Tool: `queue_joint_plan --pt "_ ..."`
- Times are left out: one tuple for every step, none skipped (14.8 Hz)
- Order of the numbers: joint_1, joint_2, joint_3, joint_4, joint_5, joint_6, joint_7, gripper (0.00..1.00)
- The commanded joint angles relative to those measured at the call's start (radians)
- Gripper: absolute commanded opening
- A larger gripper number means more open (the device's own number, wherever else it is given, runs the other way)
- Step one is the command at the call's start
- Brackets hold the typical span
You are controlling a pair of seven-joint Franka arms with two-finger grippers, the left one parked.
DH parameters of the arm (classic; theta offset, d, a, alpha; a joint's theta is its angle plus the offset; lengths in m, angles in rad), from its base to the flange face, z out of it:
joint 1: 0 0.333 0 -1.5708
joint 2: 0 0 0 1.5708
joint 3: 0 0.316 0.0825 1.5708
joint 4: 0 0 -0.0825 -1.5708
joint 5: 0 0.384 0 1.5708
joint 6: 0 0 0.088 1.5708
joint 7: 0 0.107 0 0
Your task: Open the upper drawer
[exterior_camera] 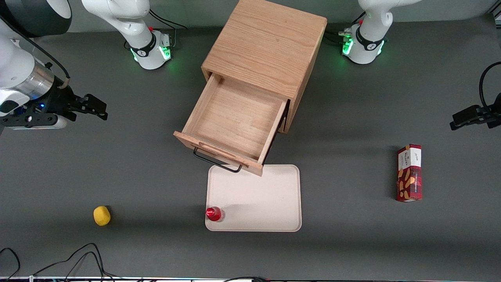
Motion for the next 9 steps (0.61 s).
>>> queue_joint_plan --pt "-0.017 -0.031 0.003 -0.010 -0.013 -0.002 0.025 1.00" --pt "-0.018 -0.032 0.002 -0.006 -0.013 -0.002 0.025 1.00" --pt "-0.017 -0.034 0.003 -0.002 -0.013 -0.003 0.026 1.00" --pt "-0.018 -0.041 0.002 0.001 -0.013 -0.009 0.026 1.00" --pt "-0.018 -0.046 0.003 0.001 -0.013 -0.023 0.026 1.00" --pt "-0.018 -0.047 0.002 0.002 -0.013 -0.031 0.026 1.00" --pt "-0.018 -0.053 0.002 0.001 -0.013 -0.037 0.025 1.00" --pt "-0.018 -0.054 0.003 0.002 -0.013 -0.043 0.025 1.00" --pt "-0.018 -0.054 0.002 0.002 -0.012 -0.043 0.026 1.00"
